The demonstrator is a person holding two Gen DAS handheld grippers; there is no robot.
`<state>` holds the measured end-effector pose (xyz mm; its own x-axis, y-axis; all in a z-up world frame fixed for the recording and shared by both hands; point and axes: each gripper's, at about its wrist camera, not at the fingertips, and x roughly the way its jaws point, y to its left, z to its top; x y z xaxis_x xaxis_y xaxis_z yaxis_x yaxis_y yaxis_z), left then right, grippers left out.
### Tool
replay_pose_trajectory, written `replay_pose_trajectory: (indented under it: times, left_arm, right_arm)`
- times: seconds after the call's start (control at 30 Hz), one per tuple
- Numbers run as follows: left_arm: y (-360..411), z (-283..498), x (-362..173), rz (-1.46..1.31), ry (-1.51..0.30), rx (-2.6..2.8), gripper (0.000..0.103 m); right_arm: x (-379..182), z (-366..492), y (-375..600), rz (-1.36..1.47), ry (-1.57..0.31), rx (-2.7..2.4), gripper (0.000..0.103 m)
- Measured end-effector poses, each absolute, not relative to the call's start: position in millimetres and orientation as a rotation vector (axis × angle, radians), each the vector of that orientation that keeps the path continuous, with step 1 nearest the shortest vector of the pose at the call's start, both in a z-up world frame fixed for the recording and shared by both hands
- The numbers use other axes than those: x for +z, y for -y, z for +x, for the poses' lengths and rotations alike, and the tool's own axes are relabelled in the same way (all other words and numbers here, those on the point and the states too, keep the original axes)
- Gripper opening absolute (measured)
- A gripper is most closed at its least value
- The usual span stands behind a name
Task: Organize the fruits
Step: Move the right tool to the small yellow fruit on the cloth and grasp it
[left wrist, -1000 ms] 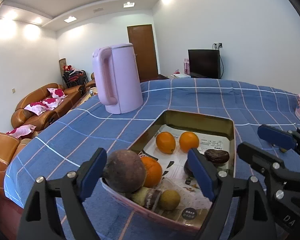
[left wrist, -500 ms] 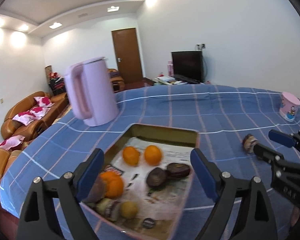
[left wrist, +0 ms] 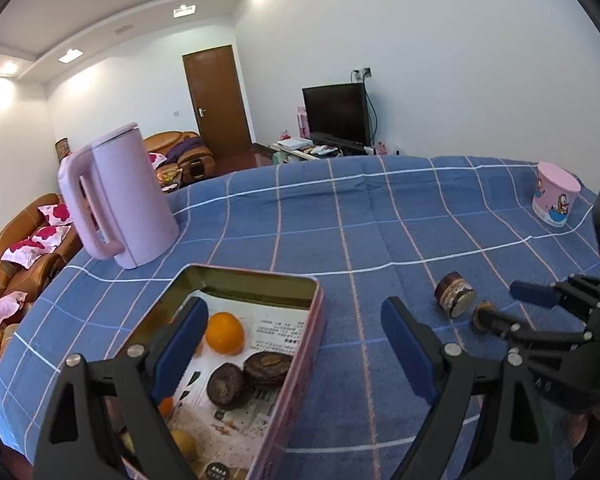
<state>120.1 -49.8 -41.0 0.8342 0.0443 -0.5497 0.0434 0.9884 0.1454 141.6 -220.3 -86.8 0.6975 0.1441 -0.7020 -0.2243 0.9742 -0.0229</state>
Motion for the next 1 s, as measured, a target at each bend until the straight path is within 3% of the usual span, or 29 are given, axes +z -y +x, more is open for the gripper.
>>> replay_pose_trajectory:
  times: [0.13,0.27,1.0]
  left_arm:
    - [57.4,126.2,-43.0,0.161,-0.6,-0.012,0.091]
    - [64.1,134.6,-49.1,0.169,-0.633,-0.022,0.091]
    - [140.0,172.7,-74.4,0.183,-0.723,-0.116,0.091]
  right_arm:
    - [-95.8,147.5,217.0,-0.088,-0.819,0.234,0.048]
    - [-99.7,148.5,215.9,-0.097,-0.847,0.245,0.029]
    - [-80.5,148.7,289.3,0.02,-0.738,0.002,0.029]
